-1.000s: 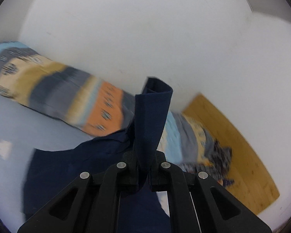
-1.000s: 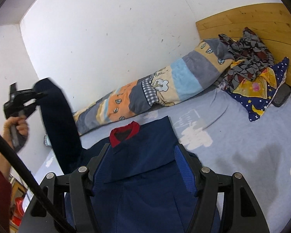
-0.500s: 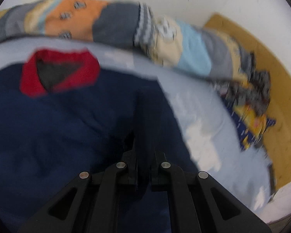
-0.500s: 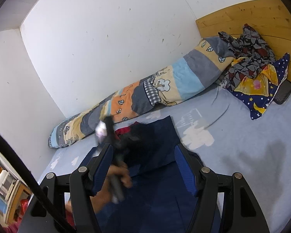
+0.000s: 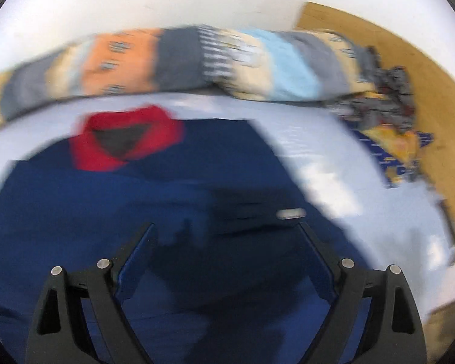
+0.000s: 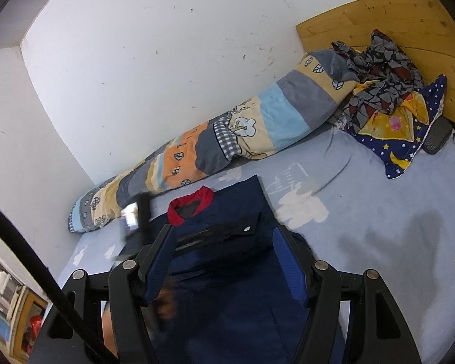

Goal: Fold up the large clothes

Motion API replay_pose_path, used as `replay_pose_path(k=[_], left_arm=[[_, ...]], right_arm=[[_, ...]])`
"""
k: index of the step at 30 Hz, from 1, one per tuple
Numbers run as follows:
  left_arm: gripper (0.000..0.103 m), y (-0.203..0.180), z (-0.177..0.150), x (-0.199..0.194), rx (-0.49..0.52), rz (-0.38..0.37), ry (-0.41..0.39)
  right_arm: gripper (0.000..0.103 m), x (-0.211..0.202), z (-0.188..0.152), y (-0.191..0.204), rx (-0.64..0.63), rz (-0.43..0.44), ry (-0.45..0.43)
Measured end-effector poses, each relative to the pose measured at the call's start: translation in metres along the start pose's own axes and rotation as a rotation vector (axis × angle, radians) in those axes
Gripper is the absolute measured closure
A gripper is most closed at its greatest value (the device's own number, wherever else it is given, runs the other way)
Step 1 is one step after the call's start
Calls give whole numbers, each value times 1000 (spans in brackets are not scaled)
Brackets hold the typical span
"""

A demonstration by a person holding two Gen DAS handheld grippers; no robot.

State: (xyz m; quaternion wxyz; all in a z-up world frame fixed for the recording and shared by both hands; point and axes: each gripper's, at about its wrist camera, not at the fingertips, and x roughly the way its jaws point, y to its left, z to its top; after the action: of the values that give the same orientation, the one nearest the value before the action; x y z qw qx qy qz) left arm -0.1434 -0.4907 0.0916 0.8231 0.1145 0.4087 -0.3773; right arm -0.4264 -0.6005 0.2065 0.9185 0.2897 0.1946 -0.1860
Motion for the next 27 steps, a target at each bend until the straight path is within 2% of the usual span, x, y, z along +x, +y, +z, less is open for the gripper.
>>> replay_pose_path(k=[2,3,5,7,9,10,13,17,19,21,22,24,27], left_arm=[[13,44,-11,-10,-18,127,-1],[13,60,-15,-13,-35,166,2],[13,109,-32,-21,-105,265,10],[13,166,-58,-26,-219,375,49],[13,199,-82,-17,-295,389,142],[13,208,-93,-17,-307,351,160],[13,198,-99,-32,-245,364,158],[13,174,-106,-68,-206,314,77],[10,159,-117,-67,-175,298,123],[10,143,-134,-53,-127,295,223],[10,135,-140,-48,-106,299,236],[10,121,-155,-55,-69,322,227],[10,115,-163,-83,-99,316,184]], right_arm=[[32,0,0,-2,3,-9,0],[32,0,0,-4,6,-12,1],[32,2,-1,-6,13,-20,7],[32,4,-1,-7,16,-27,9],[32,8,-2,-7,17,-34,16],[32,10,-2,-6,15,-37,18],[32,18,-4,-3,2,-48,36],[32,28,-10,-3,-16,-63,63],[32,31,-12,-3,-22,-66,75],[32,34,-14,-4,-24,-71,86],[32,35,-15,-5,-25,-75,91],[32,39,-18,-5,-36,-72,115],[32,45,-26,-4,-76,-88,148]])
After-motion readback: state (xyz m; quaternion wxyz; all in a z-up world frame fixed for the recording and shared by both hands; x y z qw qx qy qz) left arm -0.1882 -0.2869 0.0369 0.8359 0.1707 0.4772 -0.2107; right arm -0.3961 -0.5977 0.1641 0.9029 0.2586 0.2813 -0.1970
